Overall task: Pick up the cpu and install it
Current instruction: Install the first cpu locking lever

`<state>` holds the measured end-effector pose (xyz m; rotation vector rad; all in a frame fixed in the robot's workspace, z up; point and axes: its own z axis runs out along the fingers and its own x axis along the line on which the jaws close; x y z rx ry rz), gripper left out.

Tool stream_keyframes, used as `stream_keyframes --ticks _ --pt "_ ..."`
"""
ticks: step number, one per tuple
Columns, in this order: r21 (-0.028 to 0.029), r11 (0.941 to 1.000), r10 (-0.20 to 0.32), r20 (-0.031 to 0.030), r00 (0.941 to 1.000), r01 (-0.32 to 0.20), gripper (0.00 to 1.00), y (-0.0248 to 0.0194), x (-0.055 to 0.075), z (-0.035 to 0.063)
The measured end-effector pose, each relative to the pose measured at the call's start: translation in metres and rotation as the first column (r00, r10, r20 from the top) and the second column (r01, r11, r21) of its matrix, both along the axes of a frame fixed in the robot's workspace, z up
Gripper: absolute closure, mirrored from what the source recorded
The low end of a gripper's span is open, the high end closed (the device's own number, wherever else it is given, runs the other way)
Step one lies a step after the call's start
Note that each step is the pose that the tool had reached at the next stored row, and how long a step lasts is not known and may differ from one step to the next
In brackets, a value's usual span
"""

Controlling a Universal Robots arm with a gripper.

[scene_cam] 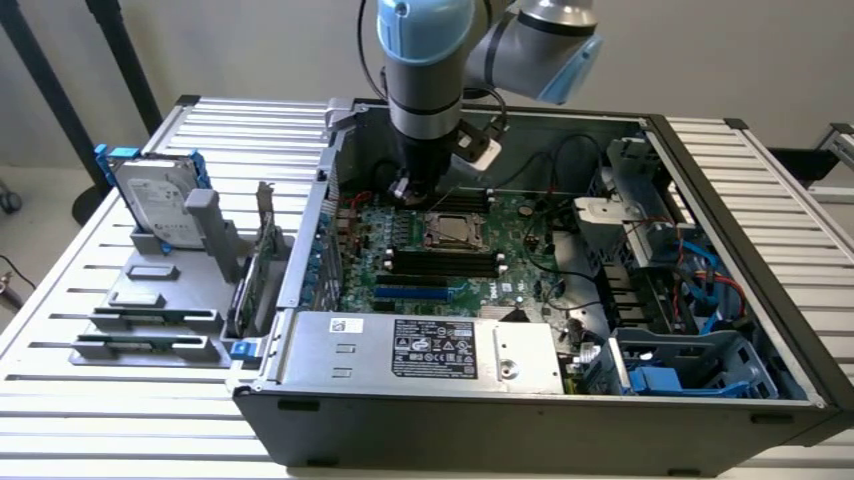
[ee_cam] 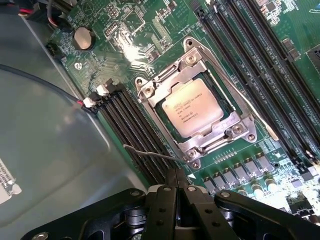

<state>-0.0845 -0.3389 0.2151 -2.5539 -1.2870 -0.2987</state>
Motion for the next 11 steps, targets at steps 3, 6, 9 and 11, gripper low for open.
stream_keyframes --ticks 3,6,9,11 --pt "-0.0002 1.0 0.0 0.0001 1.0 0.0 0.89 0.0012 0.002 -0.0041" --pt "-0.0002 1.0 0.0 0.0002 1.0 0.0 0.89 0.0026 0.003 -0.0076" --pt "-0.0016 1.0 0.0 0.0001 1.0 0.0 0.89 0.0042 0.004 -0.0104" --pt "-0.0033 1.0 0.0 0.0001 1.0 0.0 0.89 0.0048 0.004 -0.0115"
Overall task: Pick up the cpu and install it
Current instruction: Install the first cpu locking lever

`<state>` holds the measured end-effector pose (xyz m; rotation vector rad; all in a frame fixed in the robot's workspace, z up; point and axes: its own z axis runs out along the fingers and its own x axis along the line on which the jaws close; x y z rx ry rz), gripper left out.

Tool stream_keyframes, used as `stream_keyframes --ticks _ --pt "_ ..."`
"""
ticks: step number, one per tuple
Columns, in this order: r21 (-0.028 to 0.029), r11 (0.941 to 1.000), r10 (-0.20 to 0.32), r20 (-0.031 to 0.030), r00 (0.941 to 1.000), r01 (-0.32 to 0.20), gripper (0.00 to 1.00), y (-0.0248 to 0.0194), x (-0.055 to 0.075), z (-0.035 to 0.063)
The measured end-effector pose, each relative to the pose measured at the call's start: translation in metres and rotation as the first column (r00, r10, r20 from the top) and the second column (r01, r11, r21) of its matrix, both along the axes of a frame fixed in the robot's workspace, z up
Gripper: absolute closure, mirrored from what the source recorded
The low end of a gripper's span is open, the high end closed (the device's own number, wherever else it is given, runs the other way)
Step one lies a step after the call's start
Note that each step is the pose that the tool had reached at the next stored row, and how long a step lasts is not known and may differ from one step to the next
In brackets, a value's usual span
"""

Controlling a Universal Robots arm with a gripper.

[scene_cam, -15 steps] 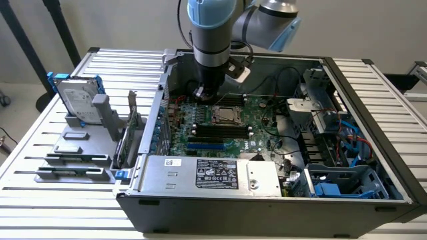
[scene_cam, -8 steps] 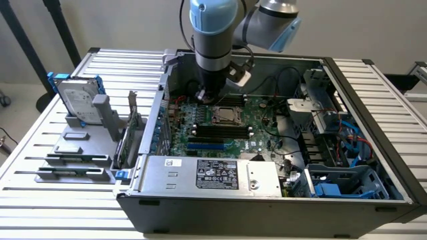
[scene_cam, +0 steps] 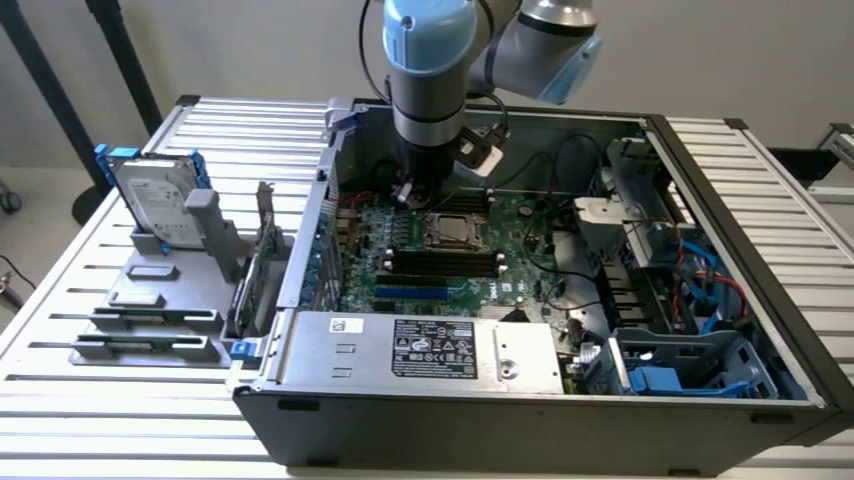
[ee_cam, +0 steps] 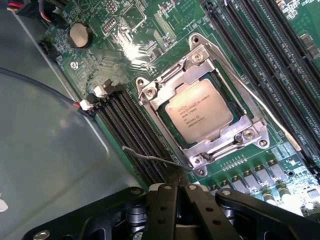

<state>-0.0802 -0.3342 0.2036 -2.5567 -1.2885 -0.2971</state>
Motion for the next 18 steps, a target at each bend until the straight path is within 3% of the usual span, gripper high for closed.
stream_keyframes --ticks 9,18 --pt "-0.0109 0.9999 -0.001 -0.0001 1.0 0.001 0.89 0.0004 0.005 -0.0017" --pt "-0.016 0.9999 -0.002 -0.0015 1.0 0.002 0.89 0.0015 0.01 -0.0047"
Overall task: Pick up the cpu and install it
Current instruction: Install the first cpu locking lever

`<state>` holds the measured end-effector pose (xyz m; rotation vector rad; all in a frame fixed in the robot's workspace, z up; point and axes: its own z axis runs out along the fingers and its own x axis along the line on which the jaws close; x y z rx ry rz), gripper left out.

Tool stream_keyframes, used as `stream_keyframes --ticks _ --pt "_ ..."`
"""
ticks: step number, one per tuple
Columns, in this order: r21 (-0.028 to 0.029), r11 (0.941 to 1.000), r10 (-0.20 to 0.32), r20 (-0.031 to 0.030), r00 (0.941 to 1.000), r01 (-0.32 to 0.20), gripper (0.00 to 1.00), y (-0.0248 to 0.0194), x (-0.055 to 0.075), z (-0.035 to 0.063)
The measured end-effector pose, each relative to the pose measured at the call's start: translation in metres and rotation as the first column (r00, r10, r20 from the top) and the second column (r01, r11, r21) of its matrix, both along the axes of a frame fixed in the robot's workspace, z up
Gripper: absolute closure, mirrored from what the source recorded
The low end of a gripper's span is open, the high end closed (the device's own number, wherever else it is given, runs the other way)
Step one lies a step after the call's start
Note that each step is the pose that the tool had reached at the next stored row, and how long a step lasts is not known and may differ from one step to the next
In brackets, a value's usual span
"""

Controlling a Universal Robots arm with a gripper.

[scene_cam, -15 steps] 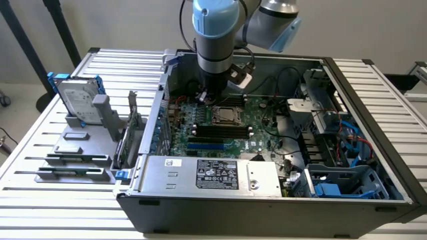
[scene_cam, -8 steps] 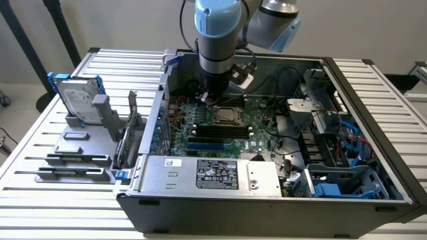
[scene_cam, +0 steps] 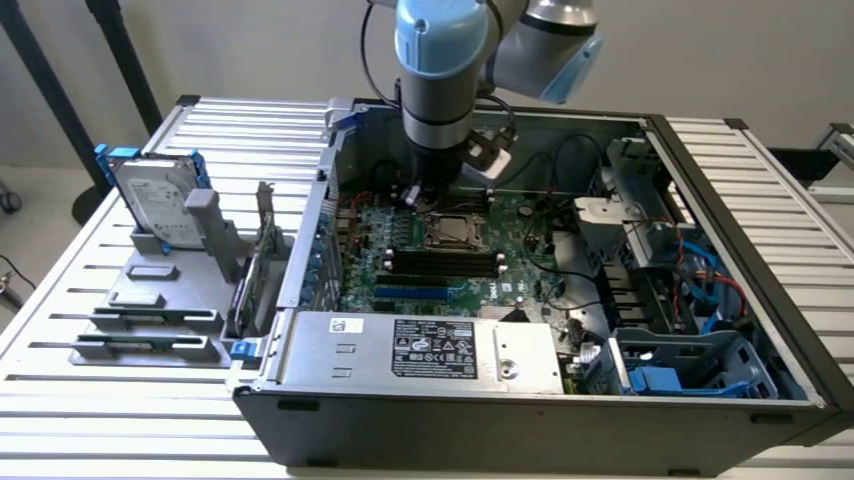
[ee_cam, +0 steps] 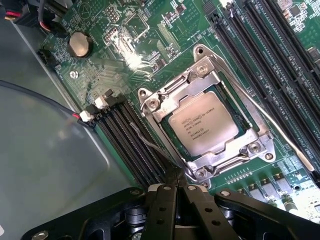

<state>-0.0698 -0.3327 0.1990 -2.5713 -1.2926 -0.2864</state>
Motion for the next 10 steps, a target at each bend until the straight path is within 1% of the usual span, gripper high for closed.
stream_keyframes --ticks 5,10 --pt "-0.0026 1.0 0.0 -0.0045 1.0 0.0 0.89 0.0002 0.0025 -0.001" --pt "-0.0036 1.0 -0.001 -0.0161 0.9999 0.001 0.89 0.0004 0.0026 -0.001"
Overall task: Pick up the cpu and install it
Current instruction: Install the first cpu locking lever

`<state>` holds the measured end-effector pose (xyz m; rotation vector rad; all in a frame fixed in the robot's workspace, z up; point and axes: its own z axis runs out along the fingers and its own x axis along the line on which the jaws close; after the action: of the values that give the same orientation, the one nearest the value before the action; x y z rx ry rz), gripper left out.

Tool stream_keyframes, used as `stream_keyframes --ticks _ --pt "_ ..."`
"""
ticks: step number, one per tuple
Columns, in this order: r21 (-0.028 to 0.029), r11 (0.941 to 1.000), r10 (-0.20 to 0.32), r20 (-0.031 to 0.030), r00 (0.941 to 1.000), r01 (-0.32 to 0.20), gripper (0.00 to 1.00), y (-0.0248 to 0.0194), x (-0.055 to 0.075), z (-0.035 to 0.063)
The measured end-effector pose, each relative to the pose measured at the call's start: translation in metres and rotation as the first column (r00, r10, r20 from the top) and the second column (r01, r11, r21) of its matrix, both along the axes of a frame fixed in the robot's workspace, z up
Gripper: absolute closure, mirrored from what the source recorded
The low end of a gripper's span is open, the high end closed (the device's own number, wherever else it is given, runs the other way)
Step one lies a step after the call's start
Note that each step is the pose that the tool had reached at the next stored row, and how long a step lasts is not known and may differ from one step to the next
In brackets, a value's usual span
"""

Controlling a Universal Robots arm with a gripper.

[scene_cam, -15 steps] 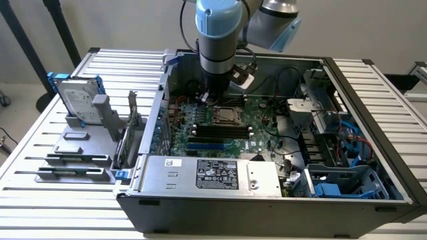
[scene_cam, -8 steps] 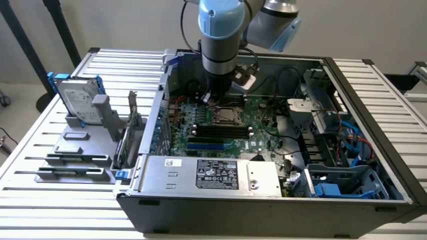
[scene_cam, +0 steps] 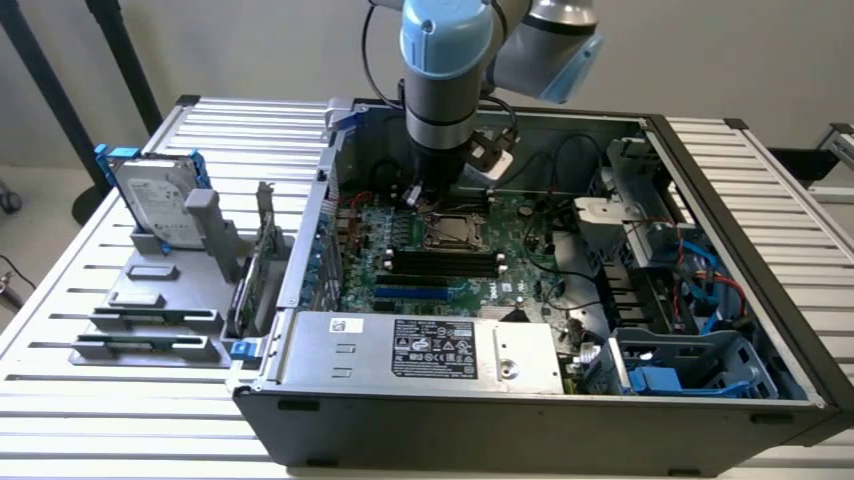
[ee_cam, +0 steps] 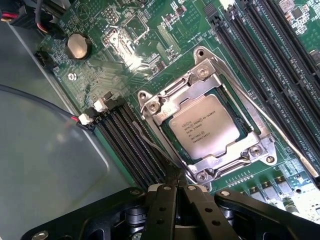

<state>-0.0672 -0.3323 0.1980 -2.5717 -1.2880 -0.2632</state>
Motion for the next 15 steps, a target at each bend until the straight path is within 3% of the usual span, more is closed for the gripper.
stream_keyframes --ticks 5,15 --pt "-0.0002 1.0 0.0 -0.0061 1.0 0.0 0.89 0.0014 0.0017 0.0" --pt "-0.0021 1.0 0.0 -0.0115 0.9999 0.0 0.89 0.003 0.0075 -0.0007"
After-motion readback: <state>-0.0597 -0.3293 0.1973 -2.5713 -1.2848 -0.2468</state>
